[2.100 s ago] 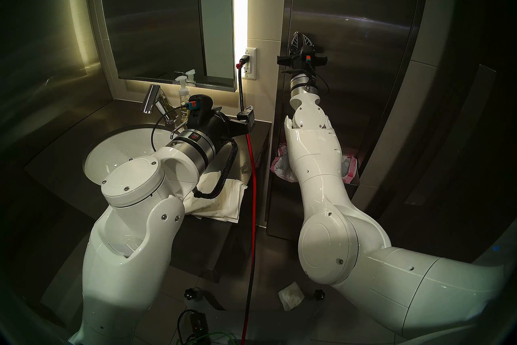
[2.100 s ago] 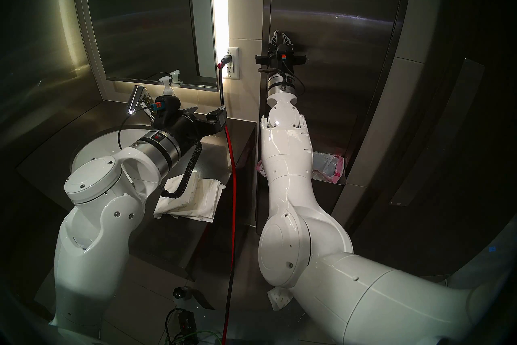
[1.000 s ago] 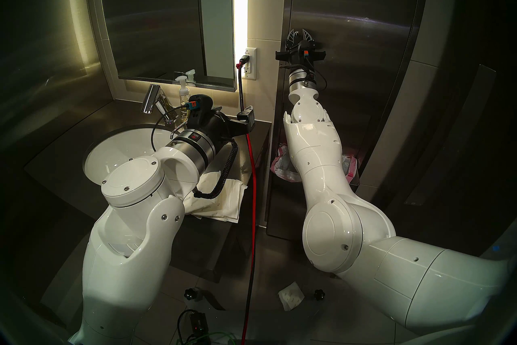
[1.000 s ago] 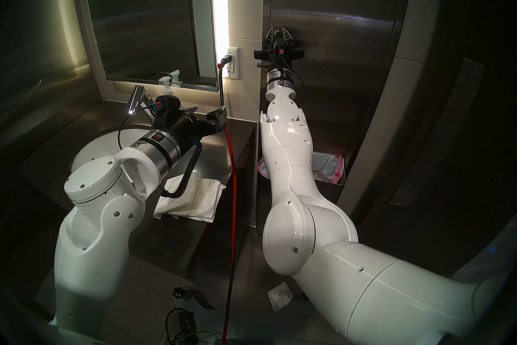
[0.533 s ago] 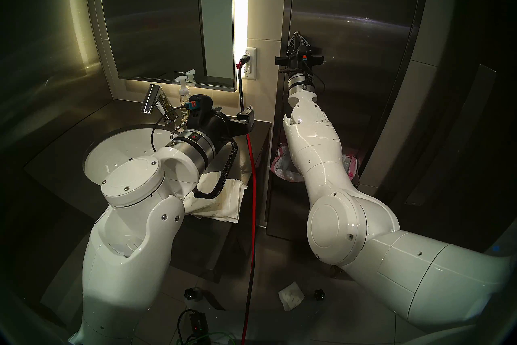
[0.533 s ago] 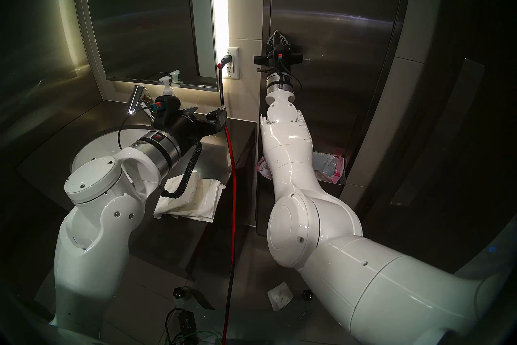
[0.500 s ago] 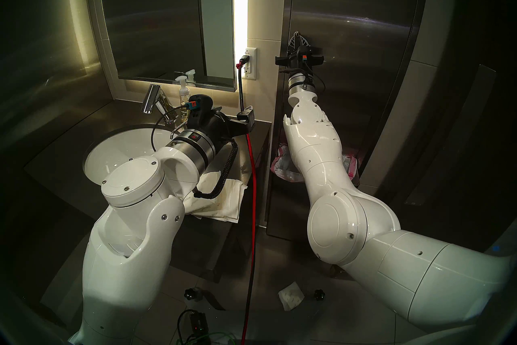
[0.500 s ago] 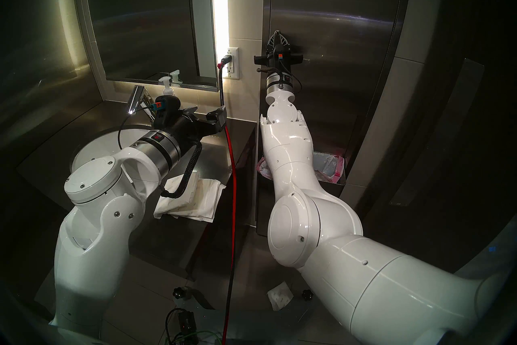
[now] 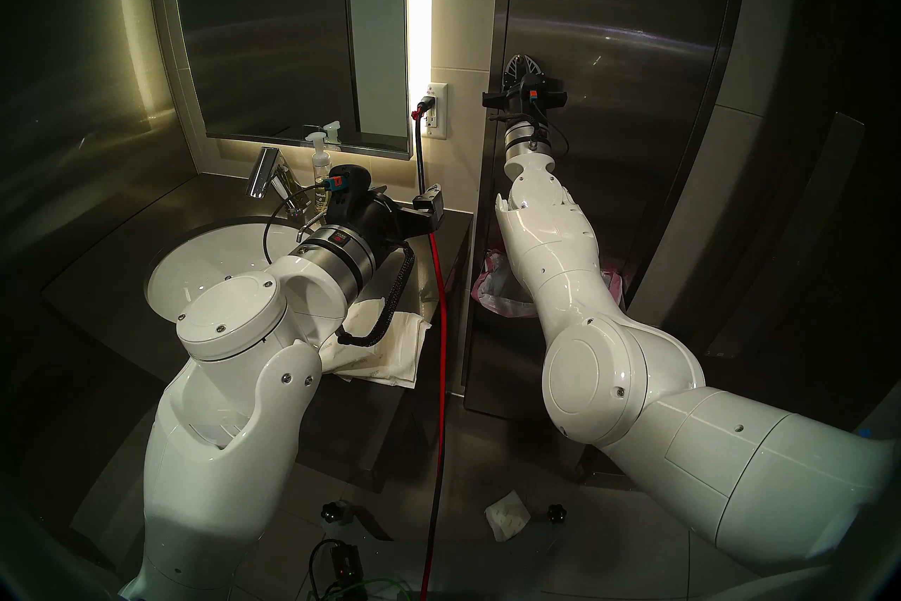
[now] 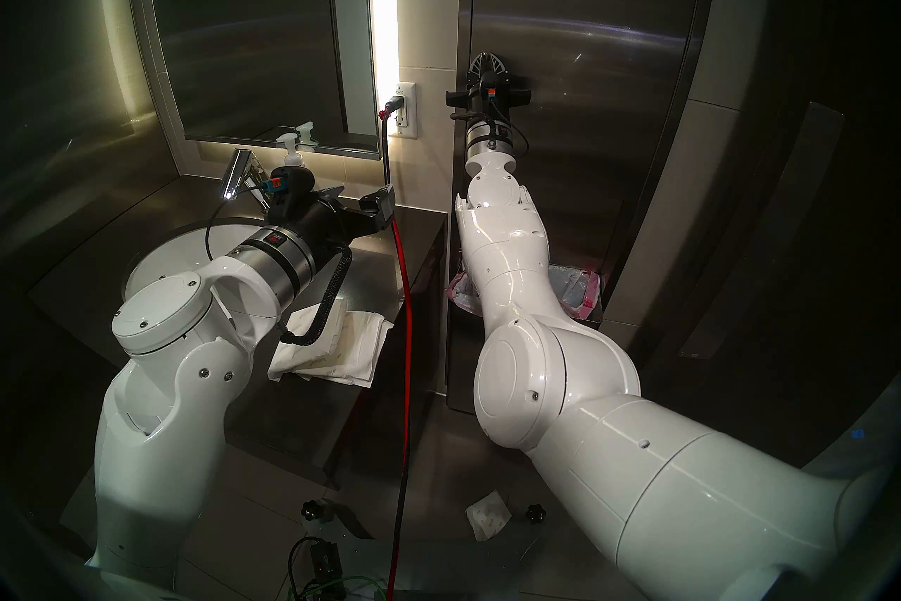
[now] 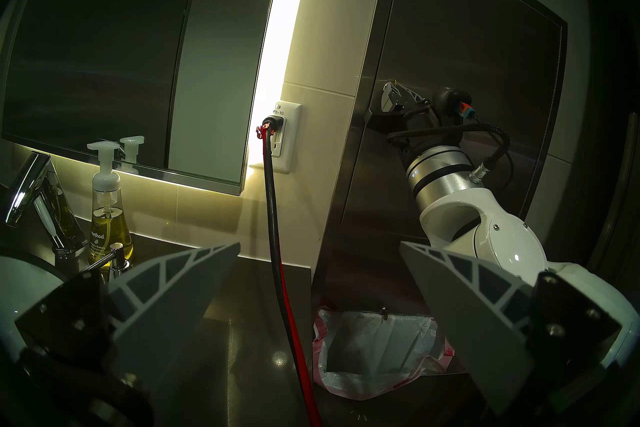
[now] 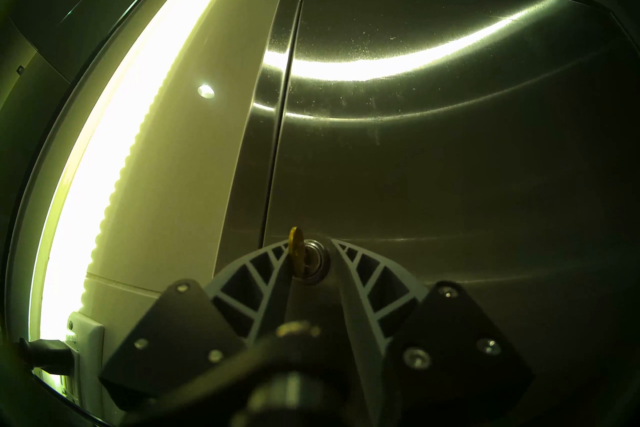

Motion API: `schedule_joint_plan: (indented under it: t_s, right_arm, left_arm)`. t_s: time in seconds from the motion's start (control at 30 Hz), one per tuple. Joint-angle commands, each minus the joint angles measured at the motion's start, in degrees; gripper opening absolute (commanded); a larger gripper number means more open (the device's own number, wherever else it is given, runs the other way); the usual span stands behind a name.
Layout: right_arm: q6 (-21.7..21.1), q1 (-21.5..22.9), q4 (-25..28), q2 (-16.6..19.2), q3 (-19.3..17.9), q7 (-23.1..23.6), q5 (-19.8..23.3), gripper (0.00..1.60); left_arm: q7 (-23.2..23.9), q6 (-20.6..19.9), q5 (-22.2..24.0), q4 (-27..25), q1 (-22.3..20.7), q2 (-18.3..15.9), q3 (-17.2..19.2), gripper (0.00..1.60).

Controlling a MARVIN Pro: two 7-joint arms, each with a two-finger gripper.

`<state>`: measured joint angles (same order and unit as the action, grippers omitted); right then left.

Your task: Twist key and open towel dispenser

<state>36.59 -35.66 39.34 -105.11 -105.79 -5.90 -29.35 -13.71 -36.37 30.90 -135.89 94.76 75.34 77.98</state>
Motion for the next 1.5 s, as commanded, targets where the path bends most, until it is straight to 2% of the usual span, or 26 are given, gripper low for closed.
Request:
schedule_joint_plan:
  t_s: [0.0,0.03,0.07,0.1,0.4,0.6,0.8,0.93,1.0,1.03,1.1,1.17,1.23,1.4,1.43,1.47]
  right_arm:
    - [0.8,2.2,0.0,0.4,0.0,-0.3,0.1,0.58]
    - [0.9,2.2,-0.1,0.3,0.1,-0.4,0.1,0.46]
    - [1.0,2.2,-0.2,0.3,0.1,-0.4,0.0,0.27]
    - [1.1,2.2,-0.3,0.3,0.1,-0.5,0.0,0.00]
    - [1.1,1.0,0.8,0.1,0.0,-0.1,0.1,0.00]
    - [0.4,-2.7,5.5,-0.7,0.3,0.6,0.0,0.00]
    - [5.1,-7.1,9.3,-1.5,1.1,0.2,-0.3,0.00]
    - [6.4,-10.5,12.0,-1.8,1.1,0.3,-0.3,0.00]
    - [7.1,-13.4,15.3,-1.9,1.4,1.1,-0.4,0.00]
    - [8.1,-12.4,13.8,-1.6,0.8,1.2,-0.6,0.00]
    - [8.8,-15.4,17.0,-1.7,1.1,1.8,-0.7,0.00]
    - [9.7,-15.1,16.4,-1.2,-0.2,1.7,-0.7,0.00]
    - [11.1,-18.0,19.3,-0.3,-0.8,2.2,-0.7,0.00]
    - [13.1,-20.8,21.9,1.2,-2.1,3.1,-0.8,0.00]
    - [13.6,-22.6,23.3,1.4,-2.1,3.4,-0.9,0.00]
    - [14.1,-20.7,22.6,1.6,-2.8,3.5,-0.9,0.00]
  left_arm:
    - [-0.1,0.0,-0.1,-0.6,-0.3,0.1,-0.1,1.60]
    - [-0.1,0.0,-0.1,-0.6,-0.3,0.1,-0.1,1.60]
    - [-0.1,0.0,-0.1,-0.6,-0.3,0.1,-0.1,1.60]
    - [-0.1,0.0,-0.1,-0.6,-0.3,0.1,-0.1,1.60]
    - [-0.1,0.0,-0.1,-0.6,-0.3,0.1,-0.1,1.60]
    - [-0.1,0.0,-0.1,-0.6,-0.3,0.1,-0.1,1.60]
    - [0.0,0.0,-0.1,-0.5,-0.3,0.1,-0.1,1.60]
    - [0.0,0.1,0.0,-0.5,-0.3,0.1,-0.1,1.60]
    - [0.0,0.1,0.0,-0.5,-0.3,0.1,-0.1,1.60]
    - [0.0,0.1,0.0,-0.5,-0.3,0.1,-0.1,1.60]
    - [0.1,0.1,0.0,-0.5,-0.3,0.1,-0.1,1.60]
    - [0.1,0.1,0.0,-0.4,-0.3,0.1,0.0,1.60]
    - [0.1,0.1,0.0,-0.4,-0.2,0.1,0.0,1.60]
    - [0.1,0.1,0.0,-0.3,-0.2,0.1,0.0,1.60]
    - [0.1,0.1,0.0,-0.3,-0.2,0.1,0.0,1.60]
    - [0.1,0.1,0.0,-0.3,-0.2,0.1,0.0,1.60]
